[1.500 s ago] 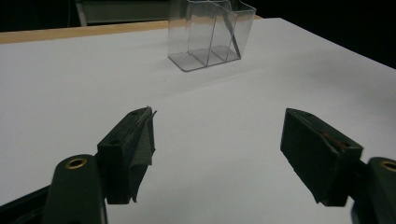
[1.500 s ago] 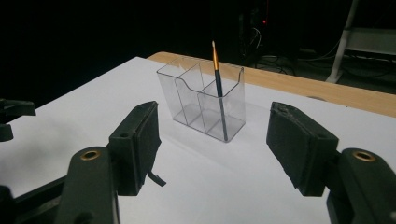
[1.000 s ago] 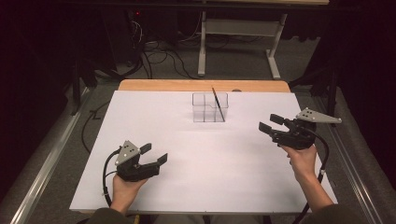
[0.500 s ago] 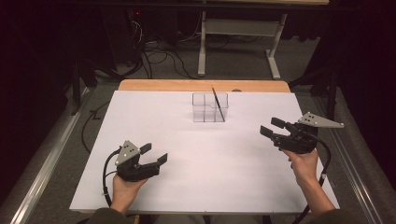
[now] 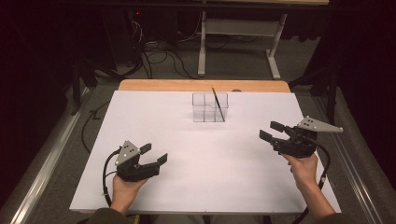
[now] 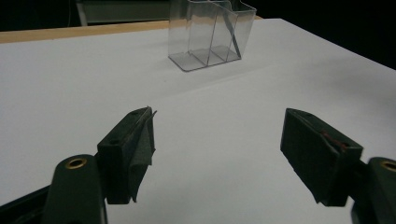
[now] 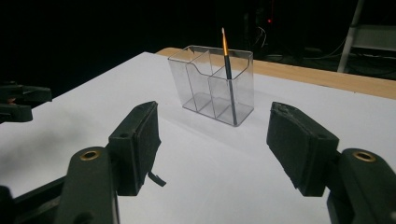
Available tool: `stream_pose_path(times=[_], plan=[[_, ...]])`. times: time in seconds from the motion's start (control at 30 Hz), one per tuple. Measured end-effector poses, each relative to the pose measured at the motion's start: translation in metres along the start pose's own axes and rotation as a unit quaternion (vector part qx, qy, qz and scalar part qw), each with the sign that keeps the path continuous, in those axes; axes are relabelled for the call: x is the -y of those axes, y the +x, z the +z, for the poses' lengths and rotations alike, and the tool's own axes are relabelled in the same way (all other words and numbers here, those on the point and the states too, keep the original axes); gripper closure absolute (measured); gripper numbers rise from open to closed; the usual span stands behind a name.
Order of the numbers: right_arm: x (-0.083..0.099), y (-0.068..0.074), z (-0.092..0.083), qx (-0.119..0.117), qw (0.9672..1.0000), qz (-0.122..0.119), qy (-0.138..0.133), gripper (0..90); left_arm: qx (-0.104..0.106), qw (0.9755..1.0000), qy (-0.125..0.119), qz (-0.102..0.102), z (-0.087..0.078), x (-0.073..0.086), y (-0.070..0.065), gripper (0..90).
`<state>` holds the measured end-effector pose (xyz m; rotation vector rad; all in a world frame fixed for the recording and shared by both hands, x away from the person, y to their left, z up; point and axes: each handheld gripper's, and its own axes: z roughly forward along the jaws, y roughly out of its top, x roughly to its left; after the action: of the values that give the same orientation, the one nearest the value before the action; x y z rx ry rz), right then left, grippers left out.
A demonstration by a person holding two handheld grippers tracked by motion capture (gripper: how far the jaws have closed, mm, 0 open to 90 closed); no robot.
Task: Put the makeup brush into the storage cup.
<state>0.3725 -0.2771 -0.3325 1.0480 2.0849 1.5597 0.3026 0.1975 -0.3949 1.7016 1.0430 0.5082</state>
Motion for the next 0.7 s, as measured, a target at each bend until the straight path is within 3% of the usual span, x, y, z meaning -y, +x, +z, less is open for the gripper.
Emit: stream_pose_path(times=[0.7], plan=[[0.018, 0.006, -0.003, -0.005, 1.0000, 0.003, 0.007, 35.7, 0.000, 1.0000, 0.000, -0.001, 0.000, 0.000, 0.000, 26.4]])
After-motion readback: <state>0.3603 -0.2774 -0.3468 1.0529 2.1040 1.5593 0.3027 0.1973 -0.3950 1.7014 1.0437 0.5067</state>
